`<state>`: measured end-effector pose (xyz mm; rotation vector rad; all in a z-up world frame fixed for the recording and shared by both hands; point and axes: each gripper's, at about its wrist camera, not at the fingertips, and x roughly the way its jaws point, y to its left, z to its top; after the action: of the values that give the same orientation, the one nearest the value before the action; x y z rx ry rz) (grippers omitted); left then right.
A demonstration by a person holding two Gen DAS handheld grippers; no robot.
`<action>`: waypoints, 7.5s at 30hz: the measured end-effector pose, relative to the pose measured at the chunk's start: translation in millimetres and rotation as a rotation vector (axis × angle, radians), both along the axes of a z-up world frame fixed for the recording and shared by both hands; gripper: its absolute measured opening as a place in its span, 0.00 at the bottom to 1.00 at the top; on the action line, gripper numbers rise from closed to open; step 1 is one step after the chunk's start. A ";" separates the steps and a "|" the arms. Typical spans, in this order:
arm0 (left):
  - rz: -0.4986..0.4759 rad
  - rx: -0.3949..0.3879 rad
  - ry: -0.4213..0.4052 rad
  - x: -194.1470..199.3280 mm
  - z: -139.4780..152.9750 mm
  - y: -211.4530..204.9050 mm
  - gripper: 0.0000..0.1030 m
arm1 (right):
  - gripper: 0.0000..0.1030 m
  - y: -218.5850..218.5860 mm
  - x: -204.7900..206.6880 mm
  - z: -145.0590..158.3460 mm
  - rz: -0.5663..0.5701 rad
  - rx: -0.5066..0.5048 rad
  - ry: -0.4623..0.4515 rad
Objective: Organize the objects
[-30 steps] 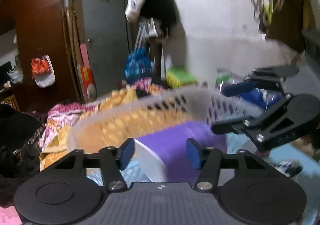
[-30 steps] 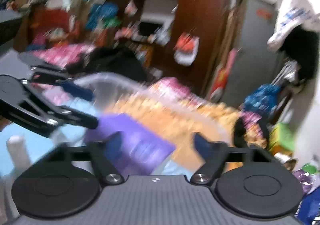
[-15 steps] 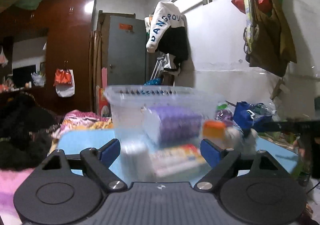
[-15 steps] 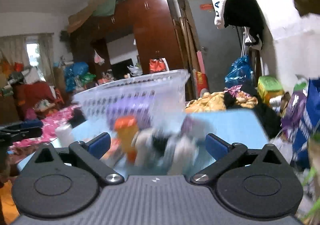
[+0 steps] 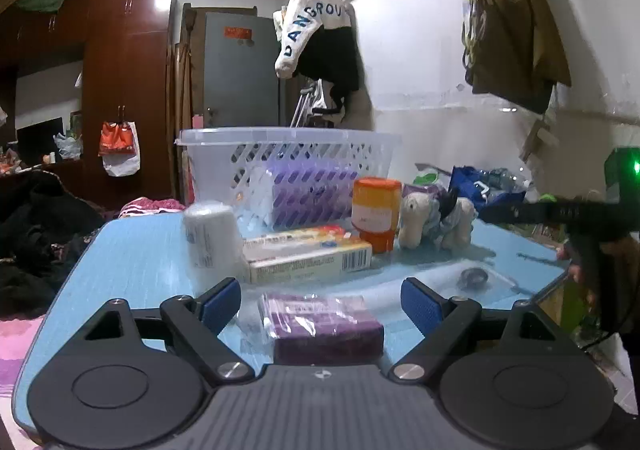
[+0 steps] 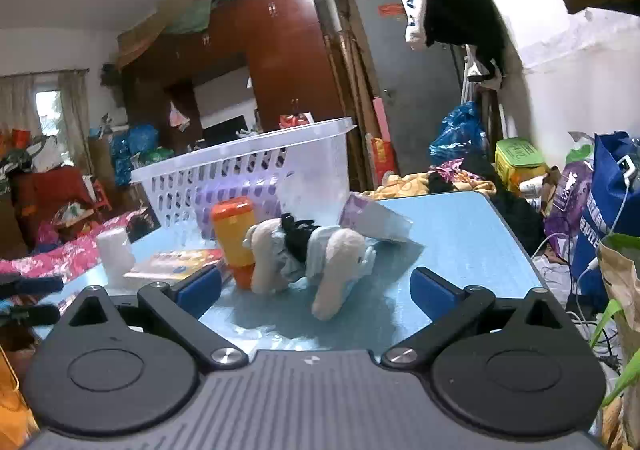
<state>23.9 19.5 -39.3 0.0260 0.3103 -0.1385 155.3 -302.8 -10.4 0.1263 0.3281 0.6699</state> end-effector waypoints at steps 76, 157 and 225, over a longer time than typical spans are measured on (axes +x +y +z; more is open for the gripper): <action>0.108 -0.032 -0.129 71.9 120.6 16.1 0.72 | 0.71 71.3 35.6 109.7 0.045 -0.190 -0.288; 0.165 -0.049 -0.151 38.2 38.9 33.7 0.47 | 0.42 59.7 -6.7 56.1 0.135 -0.097 -0.195; -0.045 -0.086 -0.034 74.1 15.7 -35.8 0.89 | 1.00 -6.5 20.8 1.0 -0.082 -0.091 0.049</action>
<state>97.9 -16.3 -23.6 -0.0494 0.2699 -0.1959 176.0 -309.2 -9.4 0.0689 0.3977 0.5708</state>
